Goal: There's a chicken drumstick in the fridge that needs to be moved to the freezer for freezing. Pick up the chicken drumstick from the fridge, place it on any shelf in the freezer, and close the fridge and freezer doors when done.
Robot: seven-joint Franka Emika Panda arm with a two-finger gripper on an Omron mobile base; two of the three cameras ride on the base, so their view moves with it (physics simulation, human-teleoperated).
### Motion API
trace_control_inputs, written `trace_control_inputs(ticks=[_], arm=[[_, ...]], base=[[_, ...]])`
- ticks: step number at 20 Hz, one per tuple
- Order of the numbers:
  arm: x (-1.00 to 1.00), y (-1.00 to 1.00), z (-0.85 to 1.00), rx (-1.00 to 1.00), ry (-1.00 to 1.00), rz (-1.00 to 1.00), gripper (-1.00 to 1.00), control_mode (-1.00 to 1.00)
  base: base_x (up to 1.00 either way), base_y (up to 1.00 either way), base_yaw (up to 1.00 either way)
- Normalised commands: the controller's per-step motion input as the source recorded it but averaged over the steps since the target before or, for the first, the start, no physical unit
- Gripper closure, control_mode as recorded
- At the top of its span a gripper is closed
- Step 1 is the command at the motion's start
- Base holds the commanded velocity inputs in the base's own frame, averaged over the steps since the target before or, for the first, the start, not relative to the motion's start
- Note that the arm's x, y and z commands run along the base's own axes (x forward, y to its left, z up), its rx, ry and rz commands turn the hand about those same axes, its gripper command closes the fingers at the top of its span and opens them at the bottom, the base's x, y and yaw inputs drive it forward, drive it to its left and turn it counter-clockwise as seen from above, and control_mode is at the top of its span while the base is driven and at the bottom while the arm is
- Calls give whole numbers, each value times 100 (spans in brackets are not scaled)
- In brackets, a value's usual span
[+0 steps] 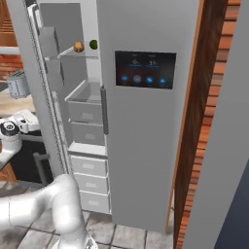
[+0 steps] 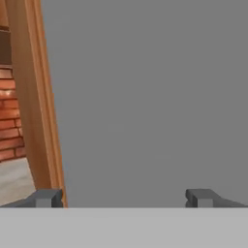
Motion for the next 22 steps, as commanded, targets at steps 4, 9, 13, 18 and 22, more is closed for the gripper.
trace_control_inputs(ticks=[4, 9, 13, 18, 22], arm=[[72, -70, 0, 0, 0, -3, -100, -100], [75, -73, 0, 0, 0, -2, -100, -100], [81, -72, 0, 0, 0, -1, -100, -100], [75, -71, 0, 1, 0, 0, -100, -100], [19, -50, 0, 2, -1, 0, -100, -100]], base=[[0, 0, 0], [0, 0, 0], [0, 0, 0], [0, 0, 0], [0, 0, 0]])
